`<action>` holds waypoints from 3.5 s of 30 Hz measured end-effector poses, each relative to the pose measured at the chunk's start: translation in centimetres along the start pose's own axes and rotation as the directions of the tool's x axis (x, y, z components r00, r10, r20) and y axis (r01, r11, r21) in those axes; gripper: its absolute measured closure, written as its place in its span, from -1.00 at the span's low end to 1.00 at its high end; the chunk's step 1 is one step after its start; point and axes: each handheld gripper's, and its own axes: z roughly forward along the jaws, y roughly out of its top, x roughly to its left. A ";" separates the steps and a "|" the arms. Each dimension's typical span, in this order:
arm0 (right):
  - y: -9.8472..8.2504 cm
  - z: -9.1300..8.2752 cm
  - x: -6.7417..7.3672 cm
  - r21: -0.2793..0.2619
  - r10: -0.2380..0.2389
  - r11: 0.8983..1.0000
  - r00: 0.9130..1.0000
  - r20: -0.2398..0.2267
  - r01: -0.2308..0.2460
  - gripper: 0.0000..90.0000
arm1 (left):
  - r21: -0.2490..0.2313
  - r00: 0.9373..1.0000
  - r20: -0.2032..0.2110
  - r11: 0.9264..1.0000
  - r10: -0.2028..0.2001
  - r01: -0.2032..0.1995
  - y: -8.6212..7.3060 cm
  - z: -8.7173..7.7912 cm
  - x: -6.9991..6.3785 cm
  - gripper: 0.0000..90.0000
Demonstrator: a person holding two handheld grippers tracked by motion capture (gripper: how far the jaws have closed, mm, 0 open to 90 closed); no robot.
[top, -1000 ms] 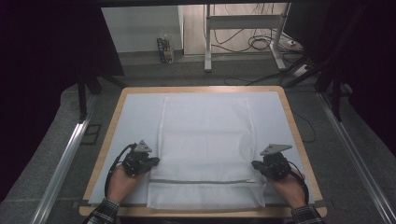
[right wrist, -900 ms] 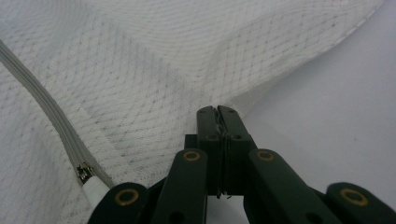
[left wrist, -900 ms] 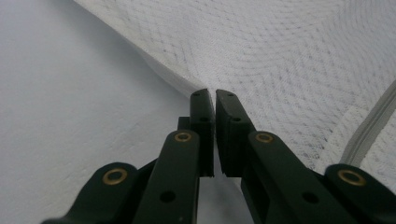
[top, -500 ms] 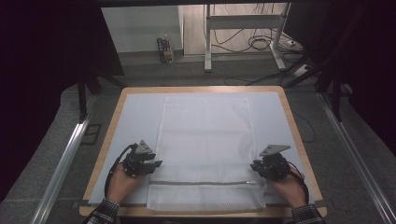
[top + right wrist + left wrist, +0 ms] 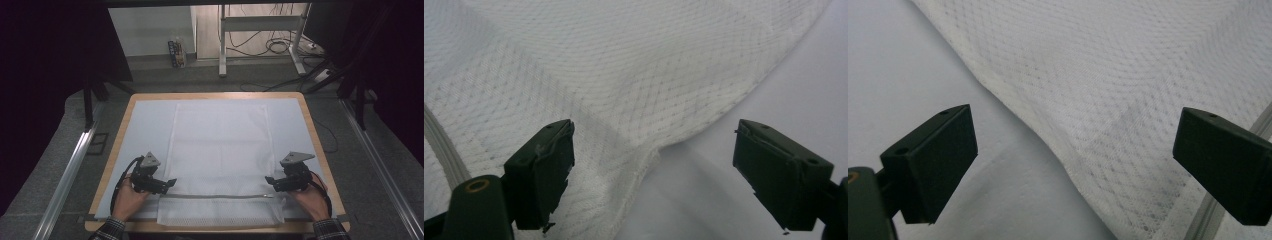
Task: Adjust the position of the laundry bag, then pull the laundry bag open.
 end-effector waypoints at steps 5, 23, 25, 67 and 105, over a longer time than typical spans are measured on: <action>-0.1 0.0 -0.1 -0.005 -0.004 1.000 1.000 -0.009 0.004 -0.69 | -0.009 1.000 0.005 1.000 0.005 -0.005 -0.1 0.1 0.0 -0.92; 0.0 -0.2 0.2 -0.028 0.023 0.999 0.999 -0.040 -0.024 -0.93 | -0.030 0.998 -0.033 0.998 0.055 -0.056 -0.1 0.1 -0.6 -0.97; -0.1 -0.3 0.3 -0.032 0.031 0.999 0.998 -0.046 -0.033 -0.96 | -0.040 0.997 -0.029 0.996 0.073 -0.074 0.0 -0.1 -1.1 -0.97; -3.8 -3.2 6.5 0.161 0.082 0.983 0.994 0.065 -0.092 -0.23 | 0.007 0.961 -0.026 0.961 0.277 -0.276 -0.4 0.4 -5.9 -0.96; -2.8 -5.1 6.6 -0.006 0.031 0.999 0.997 -0.065 -0.032 0.88 | -0.108 0.955 0.198 0.973 0.223 -0.204 5.1 2.0 -9.7 -0.70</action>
